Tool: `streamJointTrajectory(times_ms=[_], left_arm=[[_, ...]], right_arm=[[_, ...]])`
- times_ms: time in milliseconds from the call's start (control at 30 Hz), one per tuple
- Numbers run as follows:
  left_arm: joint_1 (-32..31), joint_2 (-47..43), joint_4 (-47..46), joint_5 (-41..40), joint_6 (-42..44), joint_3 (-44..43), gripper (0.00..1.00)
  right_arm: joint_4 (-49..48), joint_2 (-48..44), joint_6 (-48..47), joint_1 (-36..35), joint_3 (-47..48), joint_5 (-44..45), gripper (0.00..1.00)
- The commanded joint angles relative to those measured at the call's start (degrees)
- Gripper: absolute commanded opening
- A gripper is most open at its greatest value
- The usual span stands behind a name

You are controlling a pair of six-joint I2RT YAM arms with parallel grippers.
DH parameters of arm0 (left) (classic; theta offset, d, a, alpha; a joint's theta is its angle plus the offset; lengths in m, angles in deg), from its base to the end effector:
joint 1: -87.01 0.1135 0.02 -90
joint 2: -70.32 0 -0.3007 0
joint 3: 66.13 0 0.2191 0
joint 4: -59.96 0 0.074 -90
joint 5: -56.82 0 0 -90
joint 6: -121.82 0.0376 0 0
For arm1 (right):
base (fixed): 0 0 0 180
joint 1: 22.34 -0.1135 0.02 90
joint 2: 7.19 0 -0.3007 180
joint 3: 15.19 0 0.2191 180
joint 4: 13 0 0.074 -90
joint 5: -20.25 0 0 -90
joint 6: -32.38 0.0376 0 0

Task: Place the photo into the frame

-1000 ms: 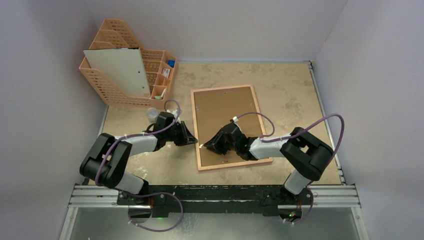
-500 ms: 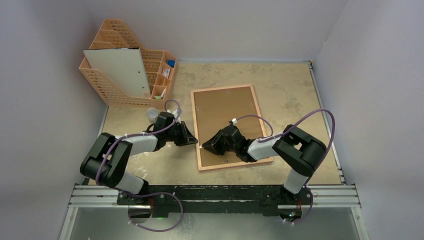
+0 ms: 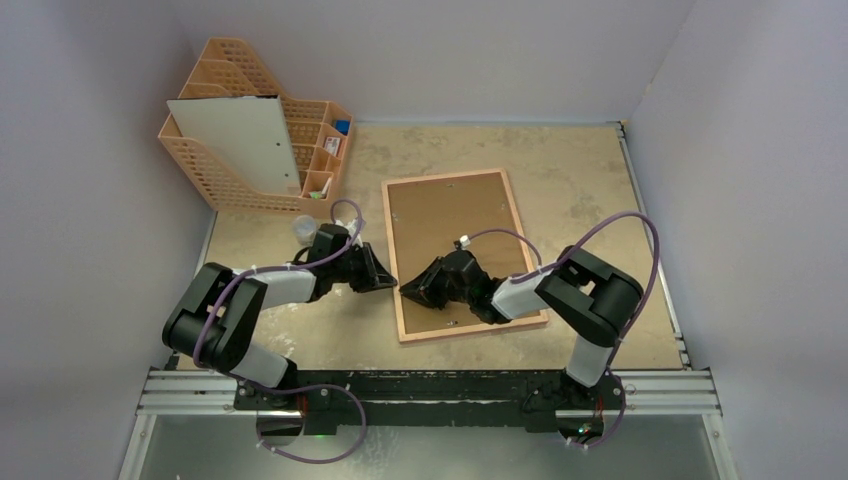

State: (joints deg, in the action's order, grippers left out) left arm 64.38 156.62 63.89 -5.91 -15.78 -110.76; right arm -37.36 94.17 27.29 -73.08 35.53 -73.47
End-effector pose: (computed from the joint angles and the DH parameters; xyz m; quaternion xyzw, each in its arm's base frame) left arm 0.2144 -0.1080 0.1912 -0.1076 0.8978 -0.3898 0.1748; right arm 0.1995 0.2479 0.1895 0.2330 0.8165 0.4990 0.1736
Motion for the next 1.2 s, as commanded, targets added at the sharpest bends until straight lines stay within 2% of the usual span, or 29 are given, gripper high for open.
streamJointTrajectory(times_ms=[0,167,400,633,833,967,1067,1167], left_arm=[[-1.32,2.20,3.82,-0.72,0.27,2.67,0.00],[-1.30,2.05,2.43,-1.16,-0.48,3.59,0.00],[-1.33,0.86,2.94,-3.17,0.29,3.92,0.00],[-1.32,-0.84,4.16,-4.64,0.48,3.48,0.03],[-1.27,-2.65,5.73,-6.73,0.58,2.26,0.22],[-1.19,-3.11,4.81,-7.57,-0.18,1.06,0.36],[-1.11,-1.88,3.83,-8.49,-0.55,-1.08,0.45],[-0.72,0.48,3.15,-8.84,-0.18,-3.78,0.48]], right_arm=[[-7.19,0.40,-1.26,-0.80,-0.33,4.58,0.25],[-15.78,2.19,-3.74,-0.76,-1.84,6.47,0.25],[-26.05,-2.40,-2.62,-0.76,-8.82,8.87,0.25],[-17.02,-8.08,-3.83,-0.76,-8.33,10.55,0.28],[-3.49,-12.41,-8.98,-0.06,-3.30,13.52,0.33],[2.41,-13.55,-13.83,2.91,0.18,14.30,0.37],[3.53,-10.76,-18.11,7.26,4.18,9.85,0.39],[5.64,-4.90,-24.05,11.79,11.20,4.14,0.41]])
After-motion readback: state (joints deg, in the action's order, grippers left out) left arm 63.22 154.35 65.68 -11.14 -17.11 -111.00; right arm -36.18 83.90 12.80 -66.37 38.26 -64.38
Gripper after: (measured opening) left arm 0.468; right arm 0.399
